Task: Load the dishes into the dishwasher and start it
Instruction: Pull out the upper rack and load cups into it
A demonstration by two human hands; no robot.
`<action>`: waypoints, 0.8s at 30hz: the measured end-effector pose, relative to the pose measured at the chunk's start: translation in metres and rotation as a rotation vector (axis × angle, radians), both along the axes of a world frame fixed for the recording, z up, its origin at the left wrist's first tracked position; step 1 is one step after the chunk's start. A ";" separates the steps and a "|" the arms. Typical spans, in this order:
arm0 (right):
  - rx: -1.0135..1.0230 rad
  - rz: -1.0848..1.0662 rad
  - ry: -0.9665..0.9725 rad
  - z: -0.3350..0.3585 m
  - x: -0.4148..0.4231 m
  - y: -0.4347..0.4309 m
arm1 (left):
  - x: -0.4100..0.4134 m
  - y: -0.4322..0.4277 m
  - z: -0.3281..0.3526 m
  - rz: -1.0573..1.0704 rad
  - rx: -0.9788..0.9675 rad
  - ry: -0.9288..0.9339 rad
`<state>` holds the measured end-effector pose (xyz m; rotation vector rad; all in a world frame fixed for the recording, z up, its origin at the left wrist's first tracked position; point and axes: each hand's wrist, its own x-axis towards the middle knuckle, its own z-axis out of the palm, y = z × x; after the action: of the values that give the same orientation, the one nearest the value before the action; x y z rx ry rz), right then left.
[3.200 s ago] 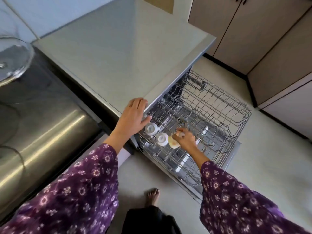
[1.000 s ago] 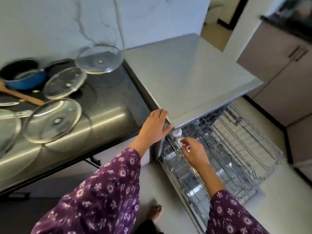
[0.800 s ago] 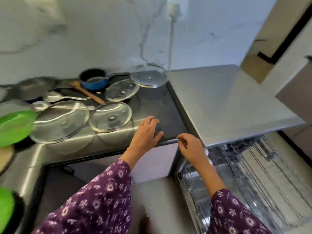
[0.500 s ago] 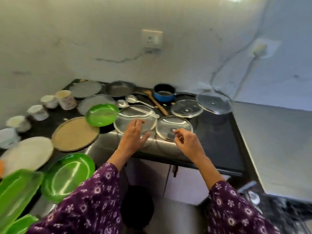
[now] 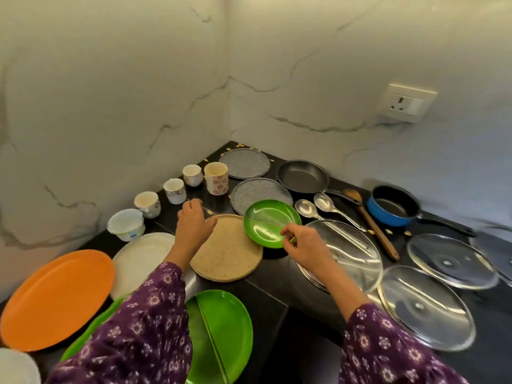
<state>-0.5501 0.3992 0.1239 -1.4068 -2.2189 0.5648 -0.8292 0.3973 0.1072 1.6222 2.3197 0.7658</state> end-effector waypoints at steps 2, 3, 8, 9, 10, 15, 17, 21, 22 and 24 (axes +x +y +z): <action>-0.002 0.025 -0.012 -0.010 -0.023 0.017 | -0.030 0.015 -0.010 0.060 -0.036 0.025; -0.009 0.042 -0.021 -0.015 -0.033 0.022 | -0.042 0.020 -0.015 0.082 -0.046 0.037; -0.062 0.142 -0.083 -0.036 -0.073 0.044 | -0.088 0.054 -0.030 0.112 -0.090 0.090; -0.072 0.149 -0.081 -0.039 -0.078 0.050 | -0.095 0.063 -0.034 0.101 -0.106 0.106; -0.079 0.146 -0.072 -0.042 -0.083 0.055 | -0.100 0.072 -0.038 0.092 -0.126 0.117; -0.074 0.146 -0.051 -0.055 -0.097 0.072 | -0.119 0.115 -0.051 0.075 -0.204 0.114; -0.080 0.158 -0.045 -0.058 -0.101 0.075 | -0.125 0.131 -0.054 0.103 -0.216 0.107; -0.089 0.181 -0.034 -0.060 -0.101 0.076 | -0.138 0.151 -0.061 0.134 -0.218 0.161; -0.094 0.182 -0.032 -0.060 -0.100 0.076 | -0.139 0.154 -0.062 0.141 -0.218 0.158; -0.098 0.184 -0.033 -0.060 -0.097 0.077 | -0.141 0.157 -0.064 0.158 -0.214 0.166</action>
<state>-0.6471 0.4765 0.0640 -1.2737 -2.3928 0.7262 -0.9700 0.5540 0.0433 1.4741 2.5676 0.4062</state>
